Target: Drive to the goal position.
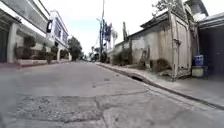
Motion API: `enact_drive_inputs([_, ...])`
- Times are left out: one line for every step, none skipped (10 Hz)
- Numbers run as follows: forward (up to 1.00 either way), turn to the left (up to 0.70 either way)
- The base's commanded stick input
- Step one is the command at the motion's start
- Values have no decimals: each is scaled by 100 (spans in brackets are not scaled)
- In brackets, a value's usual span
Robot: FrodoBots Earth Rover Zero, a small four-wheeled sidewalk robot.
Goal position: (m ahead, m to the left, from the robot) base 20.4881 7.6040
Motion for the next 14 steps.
enact_drive_inputs([100, 0])
enact_drive_inputs([100, 0])
enact_drive_inputs([100, 0])
enact_drive_inputs([100, 0])
enact_drive_inputs([100, 0])
enact_drive_inputs([100, 10])
enact_drive_inputs([100, 18])
enact_drive_inputs([100, 27])
enact_drive_inputs([100, 40])
enact_drive_inputs([100, 40])
enact_drive_inputs([100, 34])
enact_drive_inputs([100, 17])
enact_drive_inputs([100, 2])
enact_drive_inputs([100, 12])
